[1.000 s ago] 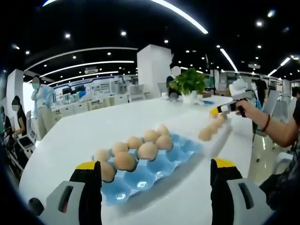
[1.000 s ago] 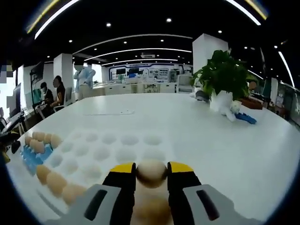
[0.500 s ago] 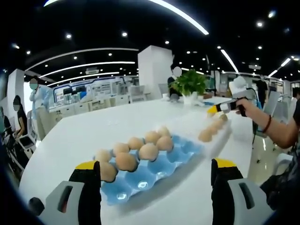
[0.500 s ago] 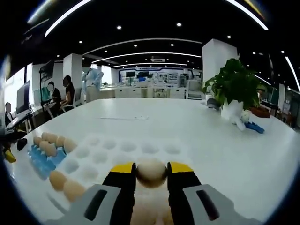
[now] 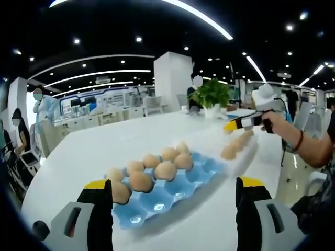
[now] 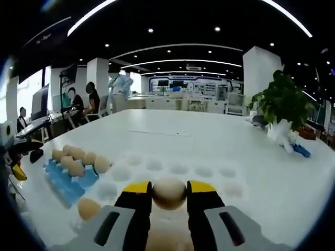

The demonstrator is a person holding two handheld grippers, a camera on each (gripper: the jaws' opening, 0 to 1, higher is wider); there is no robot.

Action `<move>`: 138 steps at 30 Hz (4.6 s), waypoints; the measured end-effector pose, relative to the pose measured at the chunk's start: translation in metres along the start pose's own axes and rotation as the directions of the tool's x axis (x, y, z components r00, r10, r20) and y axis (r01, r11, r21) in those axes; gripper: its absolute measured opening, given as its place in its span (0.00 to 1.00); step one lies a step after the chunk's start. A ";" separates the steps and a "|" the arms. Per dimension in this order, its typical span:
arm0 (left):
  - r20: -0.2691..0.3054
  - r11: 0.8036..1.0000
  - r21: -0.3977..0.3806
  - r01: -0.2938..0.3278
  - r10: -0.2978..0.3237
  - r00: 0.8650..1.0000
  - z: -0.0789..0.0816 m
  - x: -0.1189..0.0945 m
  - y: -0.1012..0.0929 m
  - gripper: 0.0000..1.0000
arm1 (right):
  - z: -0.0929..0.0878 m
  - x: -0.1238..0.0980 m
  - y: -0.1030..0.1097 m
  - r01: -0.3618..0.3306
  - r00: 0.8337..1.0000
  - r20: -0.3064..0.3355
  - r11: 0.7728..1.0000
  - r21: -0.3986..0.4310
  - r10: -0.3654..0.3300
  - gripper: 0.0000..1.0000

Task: Place the egg into an empty slot of the egg tray after lifting it from the table, then release the egg inside the slot.

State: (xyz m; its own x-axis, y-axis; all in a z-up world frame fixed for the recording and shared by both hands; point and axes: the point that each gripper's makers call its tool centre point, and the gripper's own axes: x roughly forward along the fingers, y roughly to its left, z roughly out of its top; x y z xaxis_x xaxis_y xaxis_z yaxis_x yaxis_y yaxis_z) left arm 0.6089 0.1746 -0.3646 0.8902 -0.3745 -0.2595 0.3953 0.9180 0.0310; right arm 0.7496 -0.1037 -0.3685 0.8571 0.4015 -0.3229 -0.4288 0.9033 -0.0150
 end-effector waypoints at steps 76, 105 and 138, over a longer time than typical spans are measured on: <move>-0.030 1.000 0.009 0.000 0.001 1.000 -0.009 0.002 0.001 1.00 | -0.020 0.057 0.165 -0.390 0.918 -0.106 0.918 -0.072 0.381 0.28; -0.018 1.000 -0.003 0.003 -0.003 1.000 -0.007 0.002 0.001 1.00 | -0.021 0.043 0.161 -0.384 0.923 -0.050 0.917 -0.109 0.381 0.62; 0.018 1.000 -0.005 -0.001 0.001 1.000 0.004 -0.001 -0.005 1.00 | -0.009 0.023 0.105 -0.246 0.968 0.016 0.963 -0.110 0.249 0.95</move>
State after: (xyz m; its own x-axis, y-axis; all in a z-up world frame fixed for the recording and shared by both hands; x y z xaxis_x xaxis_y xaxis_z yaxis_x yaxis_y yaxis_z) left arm 0.6071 0.1696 -0.3605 0.8945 -0.3759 -0.2418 0.3933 0.9190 0.0262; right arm 0.7220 -0.0005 -0.3859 0.7278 0.6158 -0.3017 -0.6549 0.7547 -0.0395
